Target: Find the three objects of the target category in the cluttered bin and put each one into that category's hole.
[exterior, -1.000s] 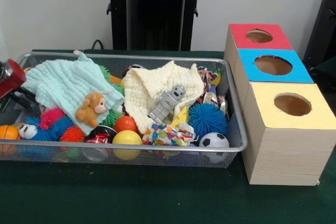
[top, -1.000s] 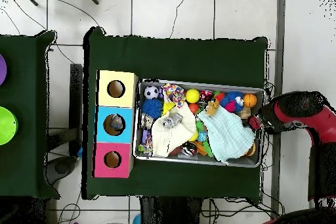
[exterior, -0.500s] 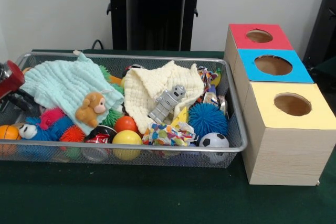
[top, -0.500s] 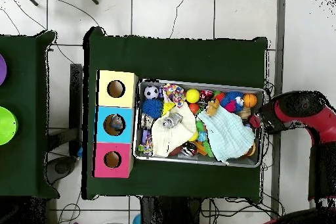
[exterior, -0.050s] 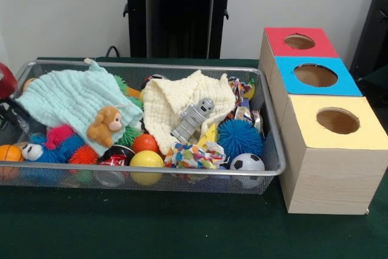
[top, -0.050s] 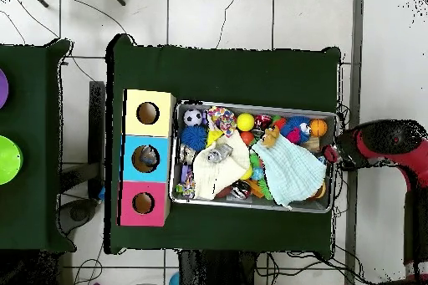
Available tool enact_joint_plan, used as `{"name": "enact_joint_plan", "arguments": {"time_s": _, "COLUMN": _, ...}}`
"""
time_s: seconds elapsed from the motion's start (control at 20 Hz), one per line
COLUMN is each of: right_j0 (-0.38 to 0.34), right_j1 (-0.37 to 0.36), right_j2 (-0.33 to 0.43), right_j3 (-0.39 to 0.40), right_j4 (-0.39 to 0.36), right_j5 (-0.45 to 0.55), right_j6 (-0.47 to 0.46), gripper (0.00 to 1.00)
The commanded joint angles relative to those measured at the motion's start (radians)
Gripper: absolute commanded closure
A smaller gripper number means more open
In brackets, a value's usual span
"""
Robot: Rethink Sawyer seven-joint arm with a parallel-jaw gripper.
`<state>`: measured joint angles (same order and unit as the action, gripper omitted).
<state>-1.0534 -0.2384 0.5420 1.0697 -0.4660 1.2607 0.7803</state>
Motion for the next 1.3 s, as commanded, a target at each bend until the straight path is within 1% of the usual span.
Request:
{"name": "enact_joint_plan", "arguments": {"time_s": 0.05, "right_j0": 0.000, "right_j1": -0.140, "right_j2": 0.017, "right_j3": 0.177, "right_j4": -0.038, "right_j5": -0.136, "right_j6": -0.101, "gripper": 1.00}}
{"name": "enact_joint_plan", "arguments": {"time_s": 0.15, "right_j0": 0.000, "right_j1": -0.178, "right_j2": 0.017, "right_j3": 0.211, "right_j4": -0.028, "right_j5": -0.147, "right_j6": -0.084, "gripper": 1.00}}
{"name": "enact_joint_plan", "arguments": {"time_s": 0.35, "right_j0": -0.019, "right_j1": -0.250, "right_j2": 0.039, "right_j3": 0.292, "right_j4": 0.010, "right_j5": -0.212, "right_j6": -0.040, "gripper": 1.00}}
{"name": "enact_joint_plan", "arguments": {"time_s": 0.45, "right_j0": -0.036, "right_j1": -0.274, "right_j2": 0.063, "right_j3": 0.332, "right_j4": 0.053, "right_j5": -0.230, "right_j6": -0.011, "gripper": 1.00}}
{"name": "enact_joint_plan", "arguments": {"time_s": 0.65, "right_j0": -0.096, "right_j1": -0.307, "right_j2": 0.139, "right_j3": 0.441, "right_j4": 0.177, "right_j5": -0.286, "right_j6": 0.037, "gripper": 1.00}}
{"name": "enact_joint_plan", "arguments": {"time_s": 0.75, "right_j0": -0.103, "right_j1": -0.332, "right_j2": 0.158, "right_j3": 0.485, "right_j4": 0.213, "right_j5": -0.318, "right_j6": 0.069, "gripper": 1.00}}
{"name": "enact_joint_plan", "arguments": {"time_s": 0.95, "right_j0": -0.086, "right_j1": -0.383, "right_j2": 0.169, "right_j3": 0.534, "right_j4": 0.266, "right_j5": -0.369, "right_j6": 0.131, "gripper": 1.00}}
{"name": "enact_joint_plan", "arguments": {"time_s": 1.05, "right_j0": -0.080, "right_j1": -0.410, "right_j2": 0.179, "right_j3": 0.564, "right_j4": 0.294, "right_j5": -0.415, "right_j6": 0.156, "gripper": 1.00}}
{"name": "enact_joint_plan", "arguments": {"time_s": 1.2, "right_j0": -0.086, "right_j1": -0.436, "right_j2": 0.211, "right_j3": 0.622, "right_j4": 0.333, "right_j5": -0.537, "right_j6": 0.190, "gripper": 1.00}}
{"name": "enact_joint_plan", "arguments": {"time_s": 1.3, "right_j0": -0.078, "right_j1": -0.452, "right_j2": 0.217, "right_j3": 0.642, "right_j4": 0.348, "right_j5": -0.578, "right_j6": 0.201, "gripper": 1.00}}
